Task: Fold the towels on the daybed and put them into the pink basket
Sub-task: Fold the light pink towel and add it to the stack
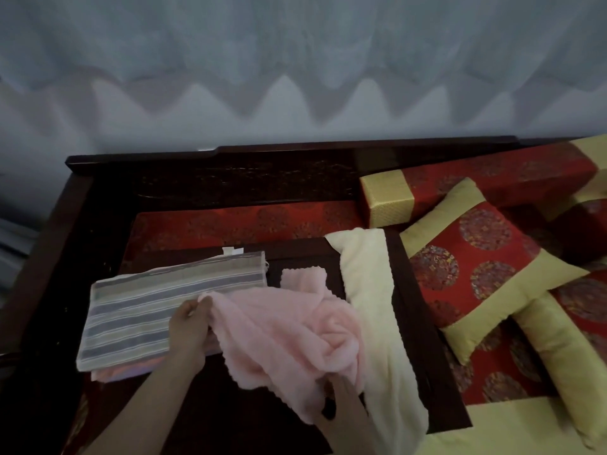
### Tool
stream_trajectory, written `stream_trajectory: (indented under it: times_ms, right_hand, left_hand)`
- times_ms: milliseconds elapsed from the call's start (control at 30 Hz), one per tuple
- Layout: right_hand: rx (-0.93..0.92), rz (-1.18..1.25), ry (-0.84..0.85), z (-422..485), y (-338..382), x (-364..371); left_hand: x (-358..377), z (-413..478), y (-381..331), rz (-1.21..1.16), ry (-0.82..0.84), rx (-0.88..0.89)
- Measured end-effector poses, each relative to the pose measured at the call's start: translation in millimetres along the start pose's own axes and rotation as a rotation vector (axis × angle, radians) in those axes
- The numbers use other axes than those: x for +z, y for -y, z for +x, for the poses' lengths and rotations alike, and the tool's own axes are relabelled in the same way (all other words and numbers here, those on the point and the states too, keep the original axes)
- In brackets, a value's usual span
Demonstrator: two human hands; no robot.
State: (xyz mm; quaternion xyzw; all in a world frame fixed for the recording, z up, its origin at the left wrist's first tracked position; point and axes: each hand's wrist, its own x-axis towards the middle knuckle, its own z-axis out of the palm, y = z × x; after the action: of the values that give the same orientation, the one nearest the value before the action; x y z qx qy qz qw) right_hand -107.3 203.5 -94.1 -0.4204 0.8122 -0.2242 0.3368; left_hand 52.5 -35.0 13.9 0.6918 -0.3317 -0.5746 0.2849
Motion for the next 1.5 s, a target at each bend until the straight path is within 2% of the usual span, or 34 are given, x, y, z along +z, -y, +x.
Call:
stream_trajectory:
  times_ms: [67,233,367,433,533,667,733,833,900,1133,1267,1367,1433,1500]
  right_hand:
    - [0.046,0.008,-0.071,4.5,10.4,-1.3]
    - [-0.029,-0.095,0.224,4.3,12.4,-22.8]
    - [-0.072,-0.046,0.473,2.2,29.4,-109.1]
    - [-0.062,-0.01,0.476,12.0,67.4,-164.9]
    - [-0.107,0.207,0.317,44.7,104.0,-210.0]
    - [-0.186,0.254,0.137,136.7,141.9,-196.3]
    - [-0.193,0.177,0.149,181.4,154.1,-167.7]
    - [-0.293,-0.107,0.256,233.0,151.9,-116.4]
    - [-0.281,-0.23,0.29,250.1,143.0,-94.3]
    - [-0.046,-0.324,0.262,263.8,114.9,-55.2]
    - [-0.087,-0.407,0.207,259.9,113.0,-50.0]
    - [-0.208,-0.344,0.0,251.1,116.8,-80.8]
    - [-0.204,-0.135,-0.219,247.1,118.9,-122.8]
    - [-0.169,0.042,-0.411,236.2,123.5,-181.8]
  left_hand:
    - [-0.8,1.8,1.0,0.004,-0.002,-0.004]
    - [-7.6,6.1,5.9,0.062,-0.015,-0.003]
    - [-9.0,-1.6,3.5,0.044,0.029,0.025]
    - [-9.1,-5.1,5.9,0.002,0.072,0.017]
    - [-10.9,-1.9,11.7,-0.04,0.109,-0.017]
    - [-11.2,2.8,17.7,-0.06,0.121,-0.046]
    - [-9.9,2.4,19.0,-0.07,0.122,-0.052]
    - [-9.2,3.3,19.7,-0.078,0.106,-0.072]
    - [-7.8,1.1,19.7,-0.076,0.113,-0.078]
    - [-5.9,3.5,21.6,-0.085,0.102,-0.076]
    - [-5.8,4.1,15.8,-0.079,0.113,-0.056]
    - [-10.5,10.6,7.2,0.075,0.005,0.103]
    - [-19.0,18.1,-6.1,0.159,-0.101,0.207]
    - [-24.4,16.4,-32.0,0.142,-0.102,0.285]
